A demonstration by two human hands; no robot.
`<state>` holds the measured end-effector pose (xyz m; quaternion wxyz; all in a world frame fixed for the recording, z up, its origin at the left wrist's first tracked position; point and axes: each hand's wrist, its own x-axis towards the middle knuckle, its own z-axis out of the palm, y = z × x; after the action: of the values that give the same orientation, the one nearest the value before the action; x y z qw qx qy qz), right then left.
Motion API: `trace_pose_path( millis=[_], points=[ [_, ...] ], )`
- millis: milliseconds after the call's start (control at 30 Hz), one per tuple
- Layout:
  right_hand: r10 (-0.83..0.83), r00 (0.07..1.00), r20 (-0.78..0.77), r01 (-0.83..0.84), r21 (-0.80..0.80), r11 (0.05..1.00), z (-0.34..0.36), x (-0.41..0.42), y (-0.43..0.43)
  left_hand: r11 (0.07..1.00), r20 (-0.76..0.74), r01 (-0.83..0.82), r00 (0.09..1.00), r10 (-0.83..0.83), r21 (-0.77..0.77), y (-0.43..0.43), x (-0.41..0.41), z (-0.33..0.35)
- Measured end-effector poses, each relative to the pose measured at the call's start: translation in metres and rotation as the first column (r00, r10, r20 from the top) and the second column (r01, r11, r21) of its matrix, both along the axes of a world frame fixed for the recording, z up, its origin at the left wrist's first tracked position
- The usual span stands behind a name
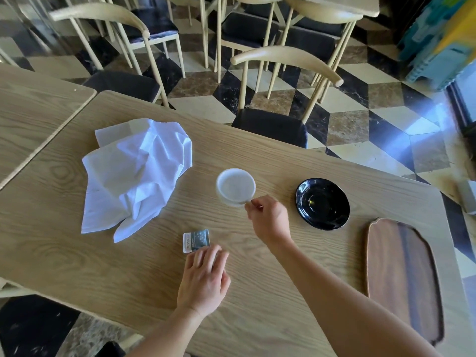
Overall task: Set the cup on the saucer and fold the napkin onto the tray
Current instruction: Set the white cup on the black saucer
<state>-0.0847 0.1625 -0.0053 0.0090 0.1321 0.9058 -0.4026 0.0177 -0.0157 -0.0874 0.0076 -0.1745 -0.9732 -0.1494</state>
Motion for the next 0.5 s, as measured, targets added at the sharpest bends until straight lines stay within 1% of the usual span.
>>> trace_pose_path(
  millis=[133, 200, 367, 500],
  points=[
    [-0.114, 0.993, -0.042, 0.115, 0.023, 0.993, 0.007, 0.010, 0.047, 1.000, -0.018, 0.005, 1.000, -0.005, 0.002, -0.001, 0.001, -0.004],
    [-0.189, 0.981, -0.049, 0.189, 0.006, 0.982, 0.010, 0.015, 0.069, 1.000, -0.023, 0.005, 1.000, -0.005, -0.005, -0.001, 0.001, -0.007],
    [-0.348, 0.937, -0.012, 0.348, -0.006, 0.937, 0.009, 0.021, 0.117, 1.000, -0.034, 0.012, 0.999, -0.012, -0.020, -0.002, 0.001, -0.012],
    [-0.459, 0.888, 0.000, 0.459, -0.020, 0.888, 0.002, 0.028, 0.135, 1.000, -0.037, 0.010, 0.999, -0.011, -0.024, -0.002, 0.001, -0.012]
  ],
)
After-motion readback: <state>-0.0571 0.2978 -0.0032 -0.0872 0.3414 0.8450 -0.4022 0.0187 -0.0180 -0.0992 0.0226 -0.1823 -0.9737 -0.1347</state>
